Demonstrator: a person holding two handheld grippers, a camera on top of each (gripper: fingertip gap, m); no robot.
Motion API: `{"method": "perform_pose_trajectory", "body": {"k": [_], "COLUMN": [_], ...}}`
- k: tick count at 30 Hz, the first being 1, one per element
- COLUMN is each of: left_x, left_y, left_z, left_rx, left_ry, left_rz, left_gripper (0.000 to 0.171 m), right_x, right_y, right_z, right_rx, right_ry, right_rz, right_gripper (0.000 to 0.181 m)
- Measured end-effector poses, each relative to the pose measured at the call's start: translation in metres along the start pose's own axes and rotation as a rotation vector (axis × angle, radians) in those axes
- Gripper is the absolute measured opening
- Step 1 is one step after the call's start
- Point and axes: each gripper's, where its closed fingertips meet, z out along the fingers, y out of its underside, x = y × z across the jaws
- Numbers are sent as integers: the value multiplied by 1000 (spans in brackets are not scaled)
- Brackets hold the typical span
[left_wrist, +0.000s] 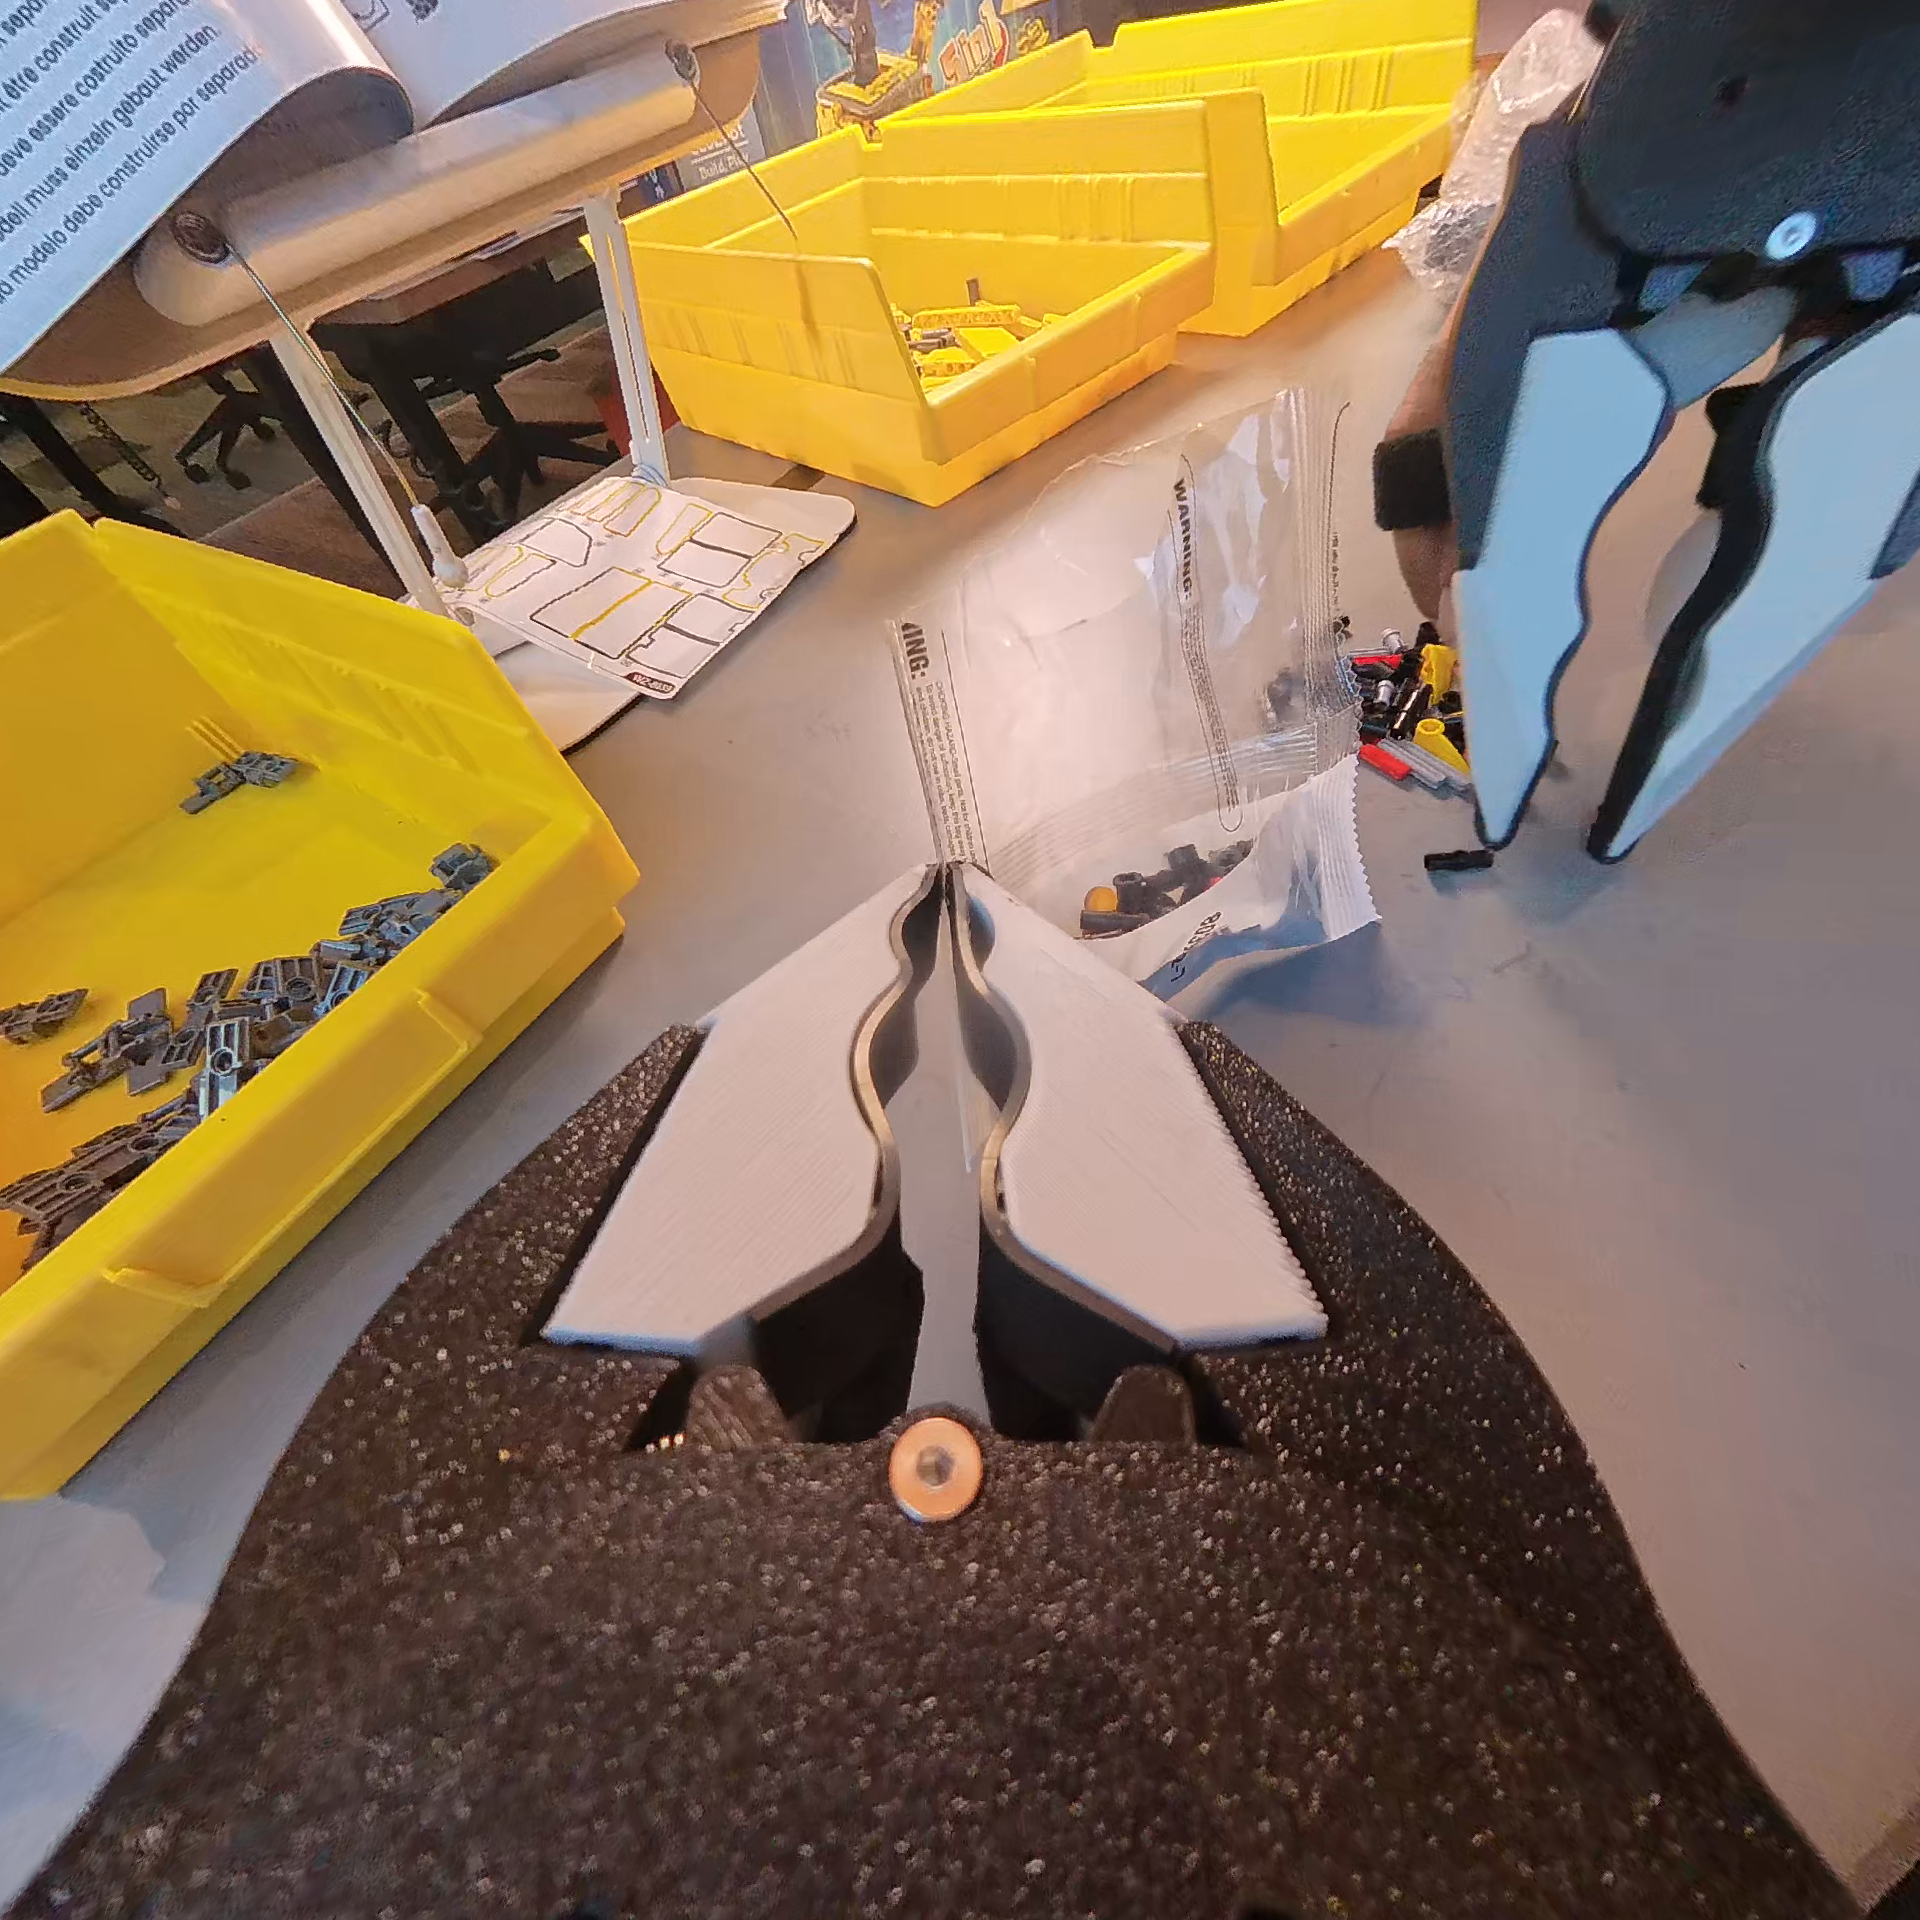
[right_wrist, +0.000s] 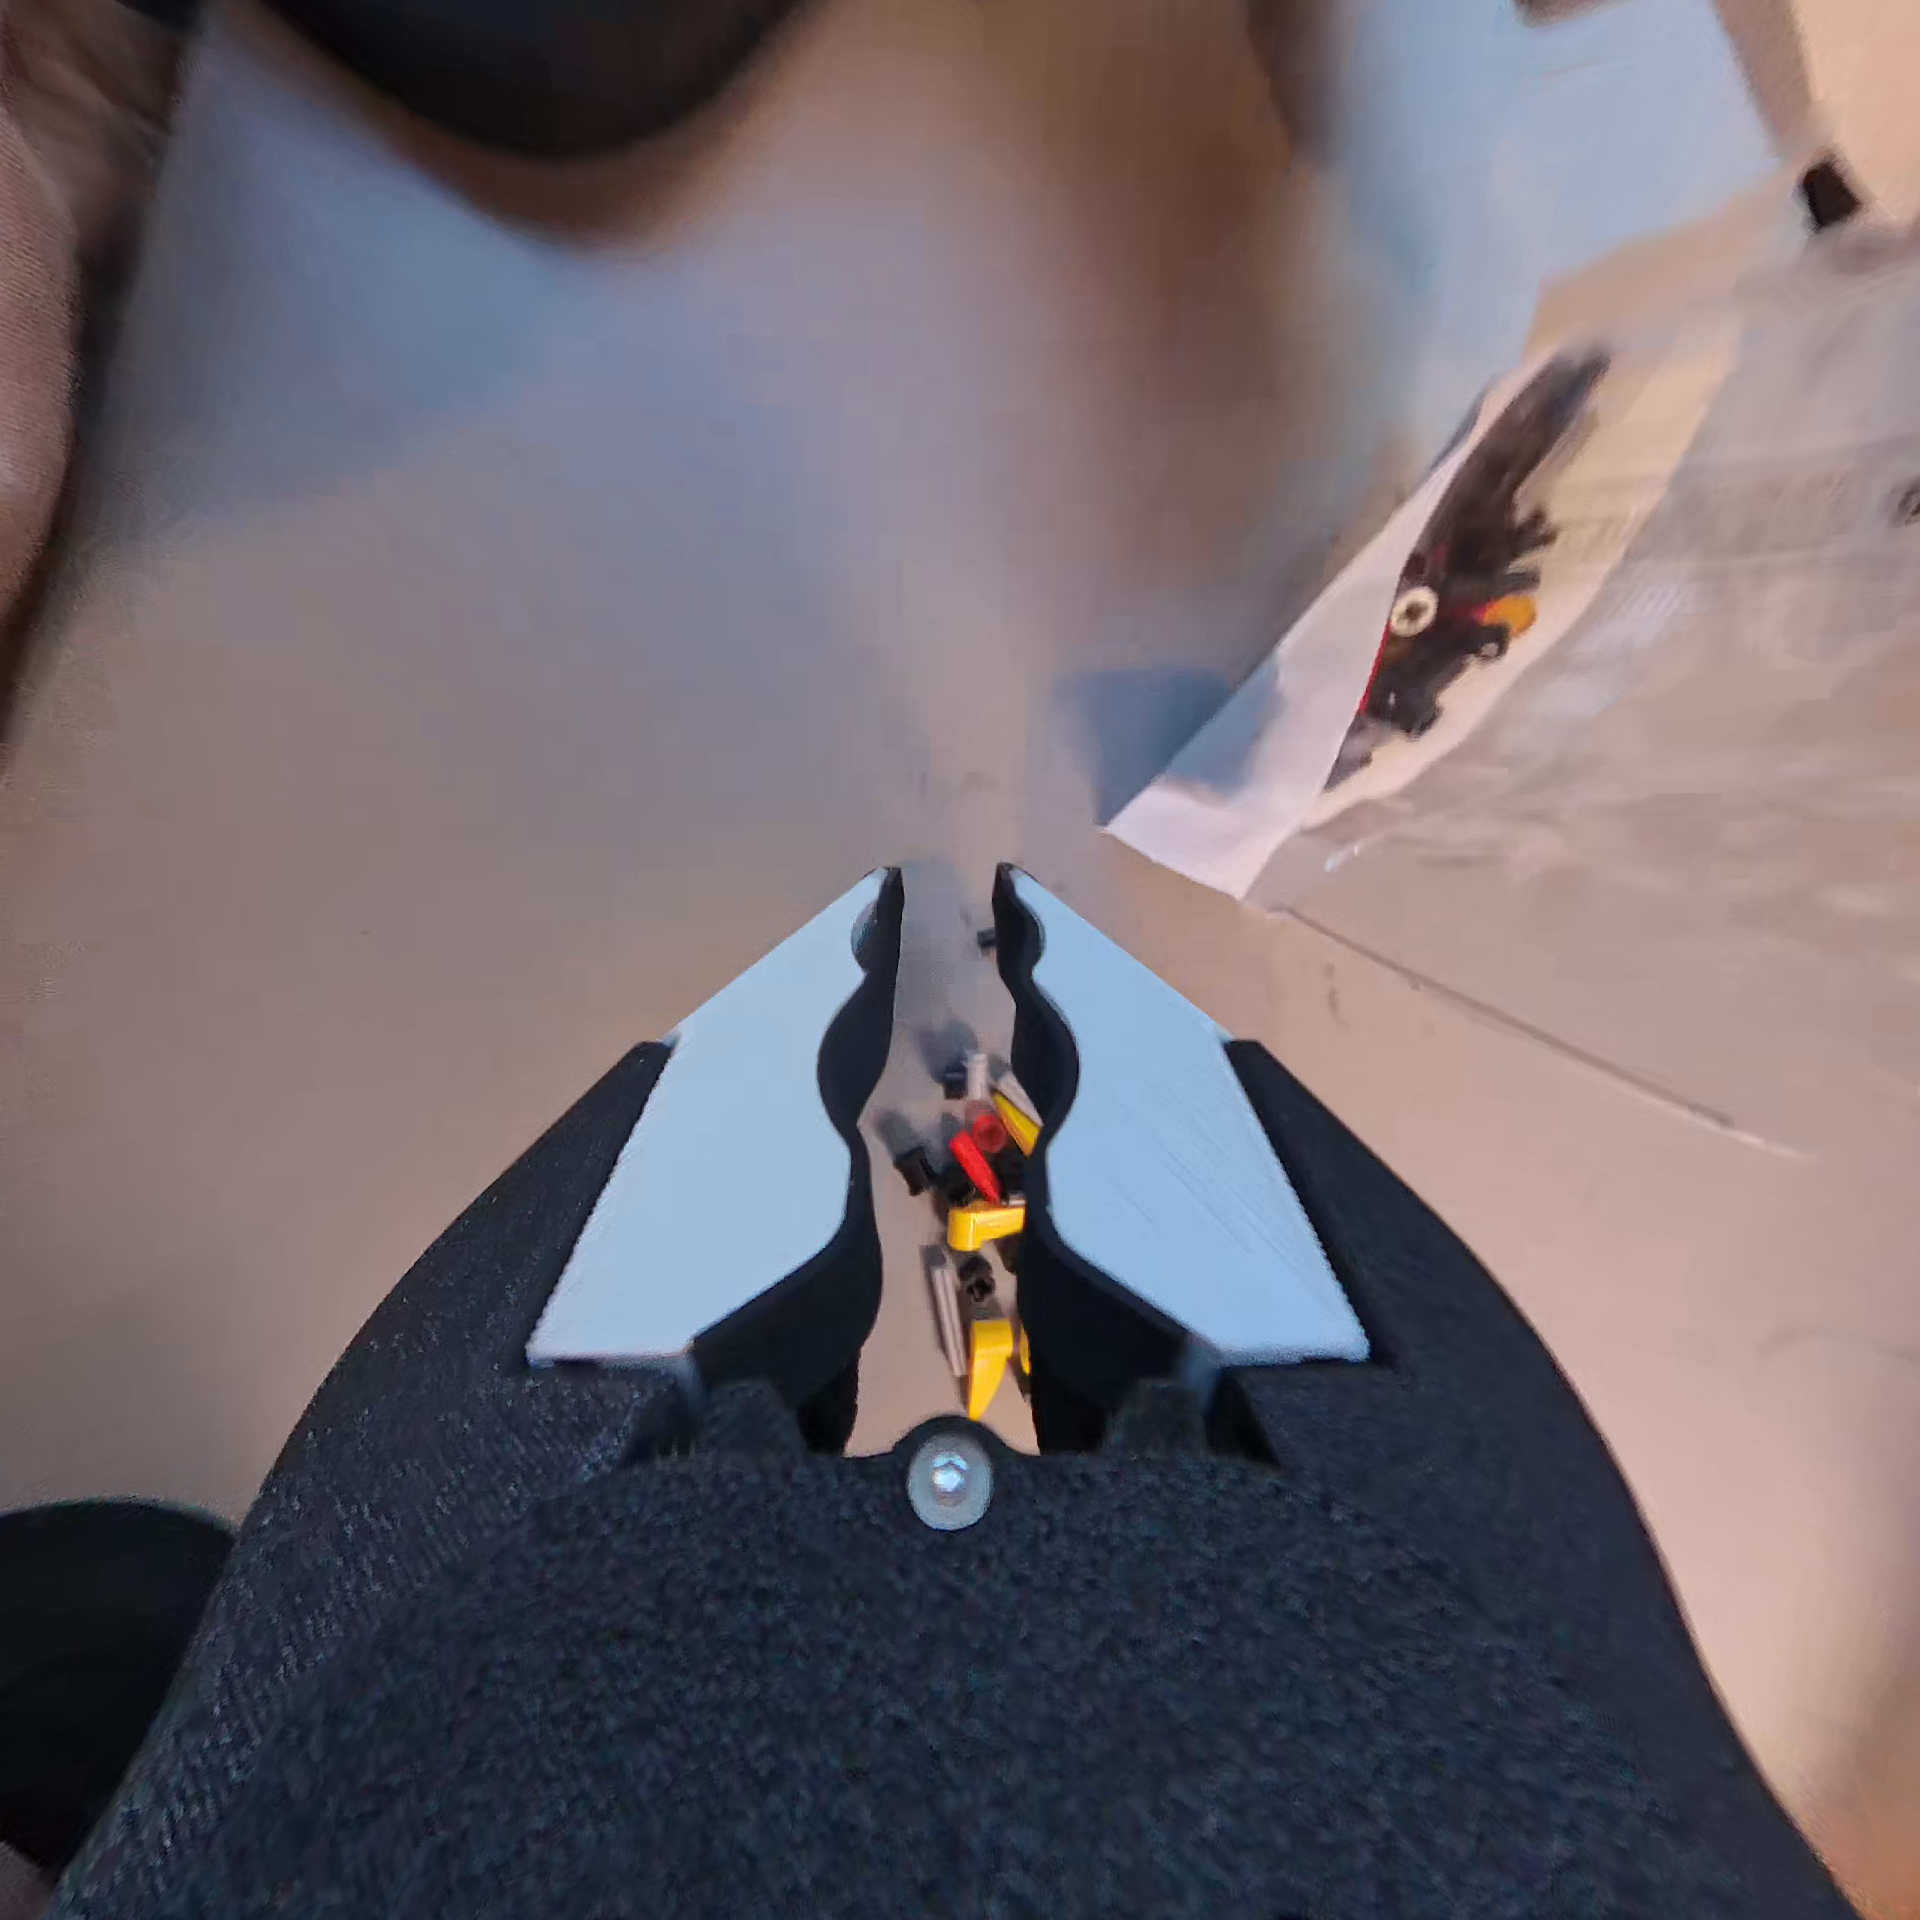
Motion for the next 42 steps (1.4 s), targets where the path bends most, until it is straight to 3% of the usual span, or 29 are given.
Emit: {"method": "perform_pose_trajectory", "body": {"k": [9,16,20,29,36,39,42], "left_x": [0,0,0,-2,-2,-2,-1], "left_y": [0,-1,0,-1,-1,-2,-3], "left_z": [-1,-1,0,-2,-3,-3,-3], "left_rx": [1,1,-3,2,1,4,7], "left_ry": [-3,-2,-1,-8,-10,-10,-8], "left_rz": [2,5,6,4,3,4,7], "left_gripper": [0,0,0,0,0,0,0], "right_x": [14,33,38,50,48,52,68], "right_y": [21,28,39,21,14,14,-6], "right_z": [8,-19,-13,6,12,-2,-46], "right_rx": [-38,26,4,113,143,176,352], "right_ry": [14,77,78,104,84,99,176], "right_rz": [86,138,172,194,166,163,193], "right_gripper": [18,19,22,32,9,9,9]}}
